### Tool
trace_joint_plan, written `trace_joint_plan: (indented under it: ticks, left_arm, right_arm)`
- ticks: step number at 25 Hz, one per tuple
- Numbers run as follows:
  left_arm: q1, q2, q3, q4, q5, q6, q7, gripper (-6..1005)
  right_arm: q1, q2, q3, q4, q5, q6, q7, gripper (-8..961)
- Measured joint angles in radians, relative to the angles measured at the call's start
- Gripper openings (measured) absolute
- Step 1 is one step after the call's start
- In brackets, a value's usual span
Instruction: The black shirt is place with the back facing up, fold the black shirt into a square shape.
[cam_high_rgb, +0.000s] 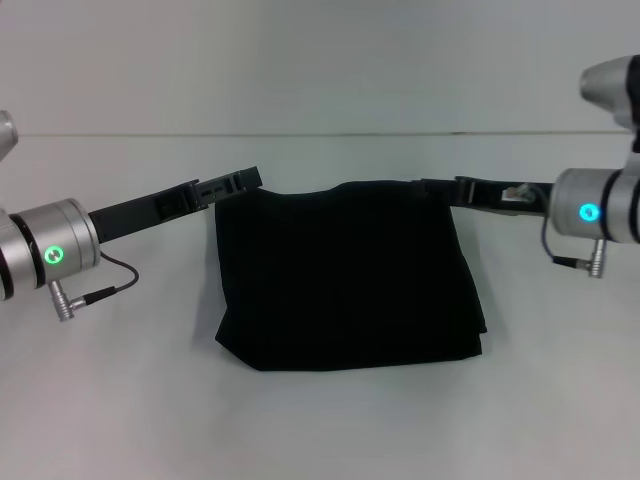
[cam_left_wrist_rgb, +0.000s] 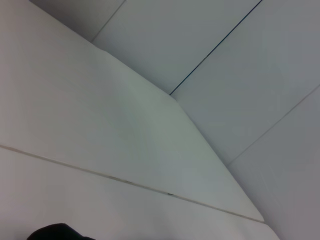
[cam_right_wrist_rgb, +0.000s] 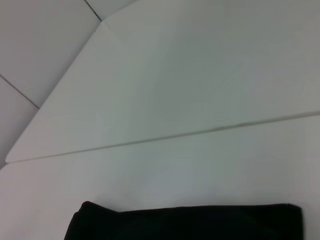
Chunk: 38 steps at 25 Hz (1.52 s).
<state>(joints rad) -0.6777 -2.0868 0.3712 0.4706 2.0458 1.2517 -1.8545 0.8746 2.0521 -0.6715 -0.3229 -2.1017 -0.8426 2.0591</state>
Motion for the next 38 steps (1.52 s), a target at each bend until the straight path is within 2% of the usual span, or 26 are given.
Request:
trace_joint_plan:
  ticks: [6,9,13,17,23,31,34,38]
  left_arm:
    - [0.005,-0.003,0.000,0.000,0.000,-0.005,0.005,951]
    - [0.006,-0.004,0.000,-0.003,0.000,-0.008,0.014,951]
    - [0.006,-0.005,0.000,-0.007,0.000,-0.017,0.025,951]
    - [0.006,-0.006,0.000,-0.007,0.000,-0.023,0.027,951]
    - [0.009,-0.007,0.000,-0.007,-0.001,-0.029,0.026,951]
    - [0.009,-0.006,0.000,-0.007,0.054,-0.042,-0.017,951]
    - [0.011,0.001,-0.001,0.003,0.093,-0.013,-0.032,951]
    - [0.033,0.020,0.008,0.053,0.139,0.087,-0.084,951]
  right_arm:
    - [0.019,0.032,-0.003,0.012,0.004,0.057,-0.003,791]
    - [0.033,0.041,0.001,0.022,0.018,0.079,-0.027,790]
    - [0.036,0.043,0.004,0.039,0.120,0.116,-0.123,791]
    - [-0.005,0.039,0.006,0.037,0.268,0.115,-0.247,790]
    - [-0.066,0.008,0.002,0.029,0.316,0.064,-0.265,790]
    - [-0.145,-0.065,-0.001,0.027,0.311,-0.185,-0.238,791]
    - [-0.174,-0.088,-0.002,0.026,0.310,-0.249,-0.225,791]
    - [-0.203,-0.103,-0.005,0.005,0.300,-0.304,-0.205,790]
